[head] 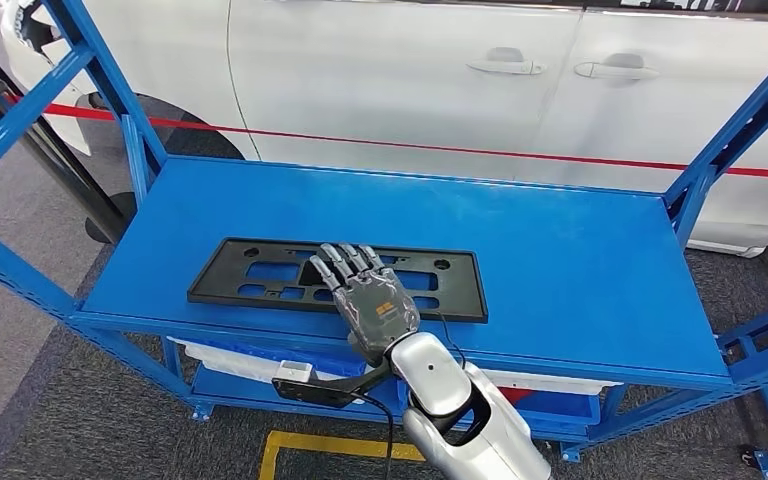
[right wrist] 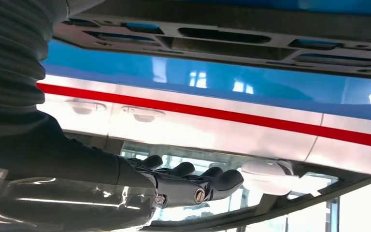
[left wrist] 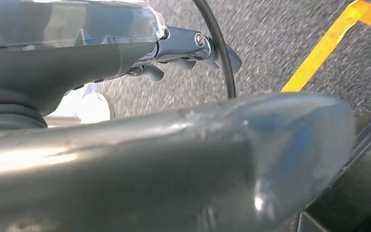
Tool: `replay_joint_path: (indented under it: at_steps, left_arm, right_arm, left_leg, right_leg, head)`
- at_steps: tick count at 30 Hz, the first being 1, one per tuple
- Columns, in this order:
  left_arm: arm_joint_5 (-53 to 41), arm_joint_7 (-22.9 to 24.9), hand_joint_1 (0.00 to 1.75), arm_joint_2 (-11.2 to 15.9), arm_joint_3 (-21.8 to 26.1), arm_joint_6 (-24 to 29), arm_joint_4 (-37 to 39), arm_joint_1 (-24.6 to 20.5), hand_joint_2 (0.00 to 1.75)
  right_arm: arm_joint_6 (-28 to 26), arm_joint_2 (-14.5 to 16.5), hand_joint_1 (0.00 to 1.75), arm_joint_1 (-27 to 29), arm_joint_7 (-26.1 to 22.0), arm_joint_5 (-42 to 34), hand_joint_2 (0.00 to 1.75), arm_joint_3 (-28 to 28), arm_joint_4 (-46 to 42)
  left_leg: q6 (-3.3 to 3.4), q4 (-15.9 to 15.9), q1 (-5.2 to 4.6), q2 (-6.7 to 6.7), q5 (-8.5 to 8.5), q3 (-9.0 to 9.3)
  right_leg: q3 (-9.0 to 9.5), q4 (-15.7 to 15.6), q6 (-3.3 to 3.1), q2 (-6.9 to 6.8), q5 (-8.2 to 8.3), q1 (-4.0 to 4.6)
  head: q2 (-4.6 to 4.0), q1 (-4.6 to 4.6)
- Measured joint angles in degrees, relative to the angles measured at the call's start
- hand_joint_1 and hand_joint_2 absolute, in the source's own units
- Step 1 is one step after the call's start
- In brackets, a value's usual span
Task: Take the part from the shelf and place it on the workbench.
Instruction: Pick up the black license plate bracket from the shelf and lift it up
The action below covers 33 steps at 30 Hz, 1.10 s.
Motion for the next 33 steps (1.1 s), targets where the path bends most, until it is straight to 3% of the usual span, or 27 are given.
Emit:
replay_joint_path:
  at_steps: [7,12,23,33]
  left_arm:
    - [5.8,5.0,0.00,0.0,-2.8,-1.4,-3.9,3.0,0.00]
    - [8.7,6.6,0.00,0.0,-4.9,-1.0,-5.9,4.3,0.00]
    - [11.2,7.7,0.00,0.0,-8.2,-0.3,-8.3,5.9,0.00]
    - [11.4,8.1,0.00,0.0,-9.8,0.0,-9.5,7.0,0.00]
  right_arm:
    - [-1.6,-0.2,0.00,0.8,-0.7,-2.5,1.75,0.5,-1.2]
    - [-4.5,-0.9,0.00,3.1,-2.4,-4.7,1.75,0.6,-7.2]
    - [-7.2,-3.0,0.00,7.1,-5.4,-8.1,1.75,0.6,-18.3]
    - [-8.1,-5.8,0.00,12.9,-7.9,-14.1,1.75,1.2,-33.8]
  left_leg:
    - [0.00,0.0,0.00,0.00,-0.01,0.00]
    - [-0.01,0.0,0.01,0.00,-0.01,0.00]
    - [-0.04,0.0,0.01,0.00,-0.03,0.02]
    - [-0.09,0.0,0.01,0.01,-0.09,0.01]
  right_leg:
    - [-0.03,0.0,-0.02,0.00,-0.01,-0.01]
    - [-0.03,0.0,-0.02,0.00,-0.02,-0.01]
    - [-0.02,0.0,-0.02,0.00,-0.02,-0.01]
    - [-0.03,0.0,0.01,0.00,-0.06,-0.01]
  head:
    - [-0.01,0.01]
    - [-0.01,0.00]
    - [-0.01,0.00]
    - [-0.02,0.00]
